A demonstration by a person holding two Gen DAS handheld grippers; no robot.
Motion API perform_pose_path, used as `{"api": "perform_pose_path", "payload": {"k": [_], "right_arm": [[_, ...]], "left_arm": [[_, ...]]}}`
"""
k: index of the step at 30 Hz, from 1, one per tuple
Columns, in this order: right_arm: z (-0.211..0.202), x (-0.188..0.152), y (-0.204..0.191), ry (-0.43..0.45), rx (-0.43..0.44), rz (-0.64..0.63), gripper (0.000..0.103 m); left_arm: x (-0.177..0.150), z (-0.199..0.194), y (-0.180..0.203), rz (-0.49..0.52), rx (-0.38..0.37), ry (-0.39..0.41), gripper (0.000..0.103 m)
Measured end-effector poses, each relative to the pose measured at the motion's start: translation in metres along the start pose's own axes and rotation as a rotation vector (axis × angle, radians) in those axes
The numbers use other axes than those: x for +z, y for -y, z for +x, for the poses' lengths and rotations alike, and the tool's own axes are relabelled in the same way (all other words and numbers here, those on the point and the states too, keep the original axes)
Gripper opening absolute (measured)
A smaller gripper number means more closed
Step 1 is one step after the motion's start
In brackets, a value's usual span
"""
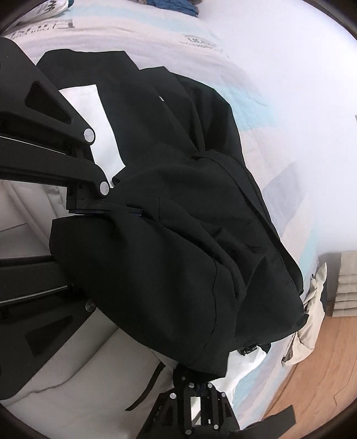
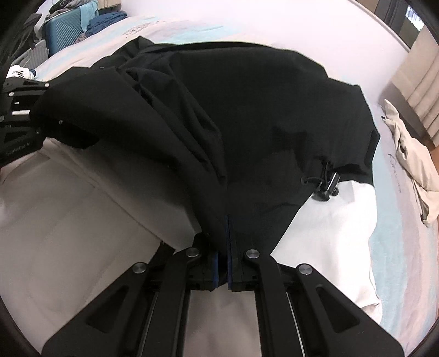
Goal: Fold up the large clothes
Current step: 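Lift the black hood fabric with both tools and fold it over the jacket body, then open both tools to release the black fabric onto the white jacket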
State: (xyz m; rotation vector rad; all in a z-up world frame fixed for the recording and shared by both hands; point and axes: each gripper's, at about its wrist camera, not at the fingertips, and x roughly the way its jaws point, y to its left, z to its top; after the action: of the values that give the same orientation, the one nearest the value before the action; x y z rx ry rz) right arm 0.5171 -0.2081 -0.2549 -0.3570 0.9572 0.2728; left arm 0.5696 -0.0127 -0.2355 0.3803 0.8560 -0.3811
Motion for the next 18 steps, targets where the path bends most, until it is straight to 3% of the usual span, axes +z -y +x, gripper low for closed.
{"api": "perform_pose_path", "payload": {"k": [3, 5, 6, 7, 9, 14, 15, 18], "right_arm": [[-0.01, 0.003, 0.005, -0.023, 0.031, 0.027, 0.008], [-0.024, 0.005, 0.009, -0.02, 0.045, 0.04, 0.026], [-0.035, 0.005, 0.012, -0.005, 0.069, 0.058, 0.041], [-0.048, 0.005, 0.015, 0.022, 0.081, 0.068, 0.046], [-0.066, 0.005, 0.017, 0.044, 0.092, 0.06, 0.05], [-0.098, 0.001, 0.019, 0.082, 0.146, 0.053, 0.05], [-0.103, 0.001, 0.019, 0.088, 0.169, 0.053, 0.05], [-0.112, 0.005, 0.014, 0.095, 0.205, 0.022, 0.05]], "left_arm": [[0.001, -0.013, 0.0, -0.027, -0.006, 0.001, 0.012], [0.0, -0.027, 0.002, -0.016, 0.006, 0.003, 0.023], [0.0, -0.033, 0.004, -0.007, 0.005, 0.009, 0.036], [-0.001, -0.045, 0.007, 0.008, 0.004, 0.024, 0.058], [-0.005, -0.063, 0.006, -0.002, 0.037, 0.059, 0.081], [-0.012, -0.085, -0.005, -0.064, 0.011, 0.053, 0.087], [-0.014, -0.089, -0.006, -0.066, 0.004, 0.056, 0.093], [-0.018, -0.096, -0.005, -0.046, 0.016, 0.046, 0.094]]}}
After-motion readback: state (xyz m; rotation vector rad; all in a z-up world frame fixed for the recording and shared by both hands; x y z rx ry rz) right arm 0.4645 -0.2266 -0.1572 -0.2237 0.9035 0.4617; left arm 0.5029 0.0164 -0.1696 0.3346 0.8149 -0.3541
